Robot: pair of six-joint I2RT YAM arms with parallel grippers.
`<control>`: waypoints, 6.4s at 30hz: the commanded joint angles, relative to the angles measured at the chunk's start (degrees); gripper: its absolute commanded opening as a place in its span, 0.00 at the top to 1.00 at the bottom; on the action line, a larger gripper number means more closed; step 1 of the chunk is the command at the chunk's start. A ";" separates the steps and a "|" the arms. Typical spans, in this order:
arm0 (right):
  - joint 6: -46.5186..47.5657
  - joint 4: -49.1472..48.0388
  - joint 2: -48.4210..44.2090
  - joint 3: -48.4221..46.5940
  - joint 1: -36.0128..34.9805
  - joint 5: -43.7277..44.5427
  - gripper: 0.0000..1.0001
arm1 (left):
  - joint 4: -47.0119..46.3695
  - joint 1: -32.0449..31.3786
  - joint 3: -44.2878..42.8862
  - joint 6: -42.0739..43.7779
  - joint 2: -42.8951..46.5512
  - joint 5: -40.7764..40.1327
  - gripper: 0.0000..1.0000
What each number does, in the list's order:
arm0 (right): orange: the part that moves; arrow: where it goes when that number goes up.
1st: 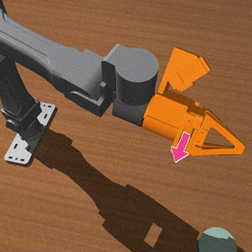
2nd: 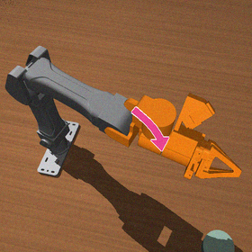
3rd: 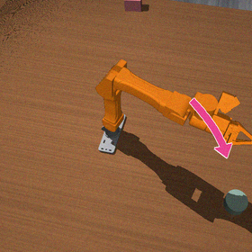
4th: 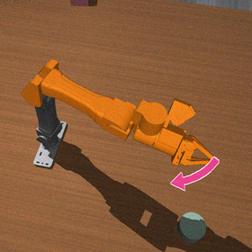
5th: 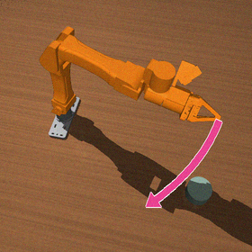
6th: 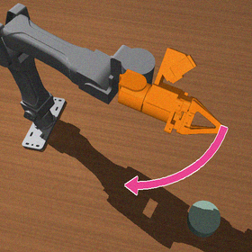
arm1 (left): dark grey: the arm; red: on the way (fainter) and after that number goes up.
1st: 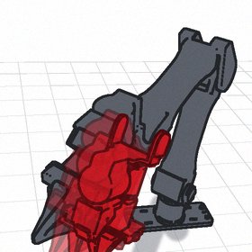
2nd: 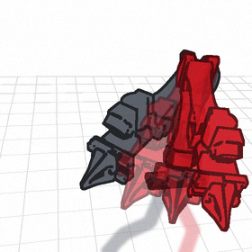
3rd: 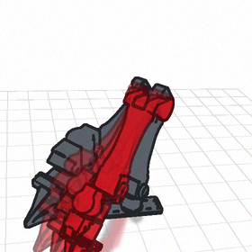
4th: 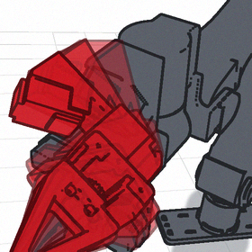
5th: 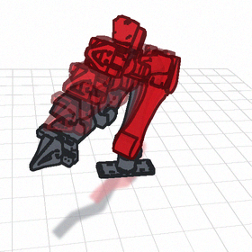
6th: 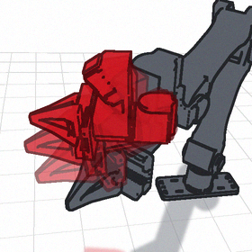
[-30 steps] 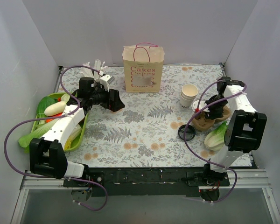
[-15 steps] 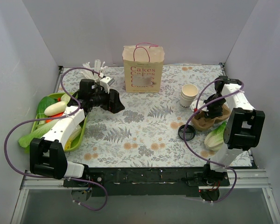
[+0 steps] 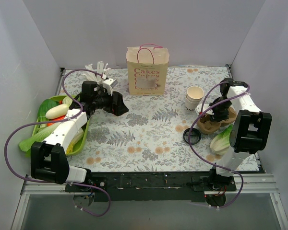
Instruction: Pack the takeout coffee
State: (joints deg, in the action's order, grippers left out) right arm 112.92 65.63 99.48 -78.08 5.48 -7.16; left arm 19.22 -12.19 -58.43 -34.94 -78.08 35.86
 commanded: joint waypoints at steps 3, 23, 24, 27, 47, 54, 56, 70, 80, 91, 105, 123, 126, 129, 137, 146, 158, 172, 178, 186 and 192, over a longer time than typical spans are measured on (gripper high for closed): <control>5.55 0.20 -0.25 0.83 -0.73 1.80 0.46 | -0.85 -0.30 0.69 0.05 1.88 0.88 0.02; 3.62 1.43 -2.18 0.13 -1.26 2.41 0.60 | -1.12 -0.30 1.57 -0.13 2.59 0.71 0.02; 3.45 1.52 -2.62 -0.05 -1.26 2.50 0.61 | -1.29 -0.30 1.66 -0.22 2.59 0.71 0.02; 3.09 2.05 -4.29 -0.23 -1.34 2.59 0.63 | -1.56 -0.30 1.92 -0.39 2.67 0.97 0.02; -10.71 9.17 -2.80 -9.45 0.32 -1.72 0.75 | -2.09 -0.30 1.75 -1.27 2.76 1.58 0.02; -12.55 9.43 -7.28 -8.58 0.33 -4.60 0.78 | -2.17 -0.30 0.87 -1.80 1.88 1.67 0.02; -13.43 9.43 -9.91 -8.31 -0.81 -6.54 0.78 | -2.17 -0.30 0.78 -1.89 1.71 1.76 0.02; -34.30 7.77 -17.23 -1.55 -26.99 -25.88 0.89 | -2.87 -0.29 -1.24 -2.94 -1.37 -1.13 0.02; -51.98 1.62 -10.01 2.23 -43.52 -32.83 0.91 | 0.46 -0.21 -0.45 0.31 0.65 -6.41 0.02; -60.99 -6.38 -16.68 15.67 -47.93 -19.23 0.91 | 0.30 -0.21 0.95 3.56 1.01 -10.37 0.02; -67.65 -9.11 -22.57 17.89 -47.49 -14.01 0.27 | -1.21 -0.21 -6.86 2.42 -3.83 -5.54 0.02; -67.13 -42.10 -13.00 -12.19 -34.66 -23.43 0.05 | 0.46 -0.21 -16.89 3.21 -4.97 -6.59 0.02; -65.99 -47.33 -11.25 -12.35 -33.95 -23.25 0.05 | 0.29 -0.12 -16.54 2.95 -4.01 -7.20 0.02; -65.03 -51.02 -7.83 -14.11 -33.51 -22.82 0.05 | 0.11 0.14 -15.40 2.16 -2.60 -7.55 0.02; -65.03 -58.60 4.47 -24.72 -33.16 -20.62 0.05 | 0.90 0.41 -10.30 -0.04 1.88 -6.50 0.02; -62.91 -54.11 13.98 -32.75 -31.05 -20.79 0.14 | 1.69 0.58 -10.21 0.49 2.94 -7.20 0.02; -57.29 -47.87 6.35 -23.26 -30.87 -23.69 0.85 | -0.50 1.55 -9.59 -1.97 1.27 -5.27 0.02; -47.90 -44.36 -12.81 0.46 -32.81 -23.77 0.99 | -2.44 1.55 -17.83 1.88 -2.32 3.50 0.02; -43.14 -39.36 -20.72 7.86 -34.22 -27.02 0.99 | 3.61 -2.30 -28.03 16.33 -7.25 13.43 0.02; -39.28 -38.20 -26.62 13.83 -36.50 -26.77 0.99 | 16.11 -11.54 -35.08 30.81 -13.14 10.56 0.02; -35.84 -37.94 -27.68 14.80 -37.29 -26.06 0.99 | 11.72 -18.21 -37.18 31.77 -17.45 3.26 0.07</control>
State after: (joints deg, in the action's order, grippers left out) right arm 74.15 27.33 73.38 -63.51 -31.31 -32.88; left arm 30.87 -27.33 -92.03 -7.03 -93.86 43.68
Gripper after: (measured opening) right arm 0.023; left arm 0.948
